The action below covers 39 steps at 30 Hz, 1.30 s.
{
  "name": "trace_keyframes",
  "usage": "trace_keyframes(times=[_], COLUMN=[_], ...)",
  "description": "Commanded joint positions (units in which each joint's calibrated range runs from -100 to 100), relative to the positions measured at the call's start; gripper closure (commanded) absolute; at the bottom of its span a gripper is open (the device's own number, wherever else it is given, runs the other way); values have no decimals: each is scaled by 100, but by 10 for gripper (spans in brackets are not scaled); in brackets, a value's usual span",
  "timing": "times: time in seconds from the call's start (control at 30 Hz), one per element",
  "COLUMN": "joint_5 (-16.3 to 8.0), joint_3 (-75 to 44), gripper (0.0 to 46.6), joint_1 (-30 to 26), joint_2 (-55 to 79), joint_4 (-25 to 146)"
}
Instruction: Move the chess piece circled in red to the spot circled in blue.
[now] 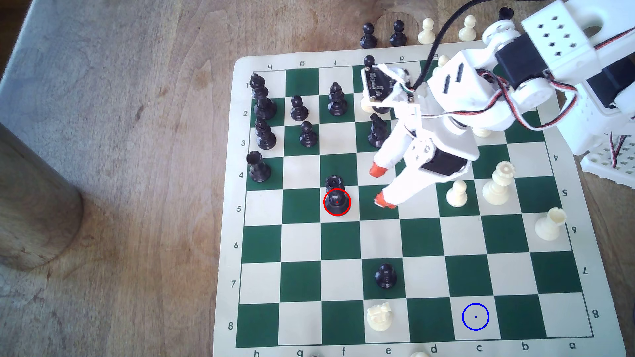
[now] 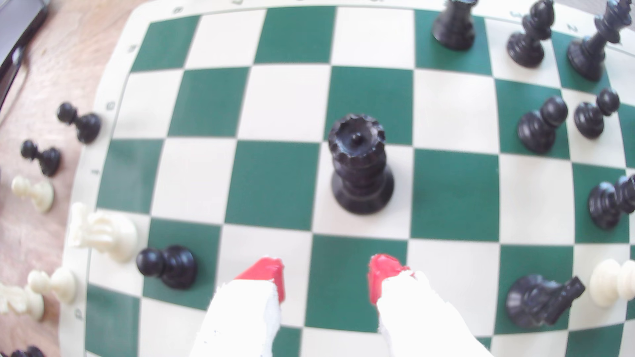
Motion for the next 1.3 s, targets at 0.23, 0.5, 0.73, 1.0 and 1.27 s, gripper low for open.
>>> trace_keyframes(times=[0.23,0.5,0.73,1.0,1.27], joint_5=[-5,-88,-137,-176,-176], joint_3=[-1082,-1282,-1363,-1653,-1662], gripper=[331,309,298,303,311], joint_1=[181,174,174,134,87], joint_2=[724,944,1106,1233,1301], joint_4=[-435,-616,-771,-820,-853])
